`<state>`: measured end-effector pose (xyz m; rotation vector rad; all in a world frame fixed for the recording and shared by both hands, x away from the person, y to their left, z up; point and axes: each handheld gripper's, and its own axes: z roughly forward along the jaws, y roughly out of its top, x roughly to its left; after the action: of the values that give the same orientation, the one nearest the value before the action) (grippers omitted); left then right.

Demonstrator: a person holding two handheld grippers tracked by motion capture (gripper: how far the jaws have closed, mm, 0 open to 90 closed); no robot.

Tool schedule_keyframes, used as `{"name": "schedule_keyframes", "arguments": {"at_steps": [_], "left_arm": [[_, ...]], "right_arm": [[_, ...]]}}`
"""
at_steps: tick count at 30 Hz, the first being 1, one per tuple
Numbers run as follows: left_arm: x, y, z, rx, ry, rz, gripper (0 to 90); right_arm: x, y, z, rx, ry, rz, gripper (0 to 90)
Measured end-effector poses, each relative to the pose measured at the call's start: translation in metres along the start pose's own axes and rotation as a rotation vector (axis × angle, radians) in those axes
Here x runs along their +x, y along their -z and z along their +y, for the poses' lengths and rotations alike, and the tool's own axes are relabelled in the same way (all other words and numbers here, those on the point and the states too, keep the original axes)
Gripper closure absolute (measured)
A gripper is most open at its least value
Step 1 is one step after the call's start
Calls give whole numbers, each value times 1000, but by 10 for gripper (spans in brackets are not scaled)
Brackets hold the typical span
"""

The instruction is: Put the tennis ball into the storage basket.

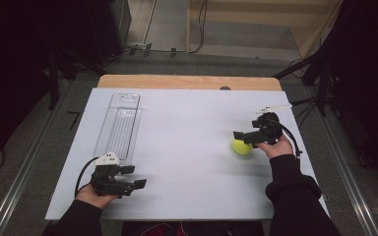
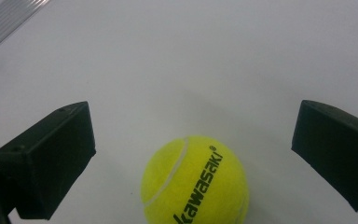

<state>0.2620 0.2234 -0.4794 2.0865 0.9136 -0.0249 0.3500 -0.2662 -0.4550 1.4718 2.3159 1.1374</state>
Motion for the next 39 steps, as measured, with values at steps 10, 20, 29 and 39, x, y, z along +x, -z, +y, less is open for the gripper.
{"name": "schedule_keyframes", "arguments": {"at_steps": [10,20,29,39], "left_arm": [[0,1,0,0,-3,1,225],[0,2,0,0,-6,0,225],[0,2,0,-5,-2,0,225],[1,1,0,-1,1,-3,225]], "right_arm": [[3,-12,-14,17,-3,2,0],[1,-20,-23,36,-53,-13,0],[1,-25,-33,68,-52,-24,0],[2,-31,-38,92,-41,-40,0]]}}
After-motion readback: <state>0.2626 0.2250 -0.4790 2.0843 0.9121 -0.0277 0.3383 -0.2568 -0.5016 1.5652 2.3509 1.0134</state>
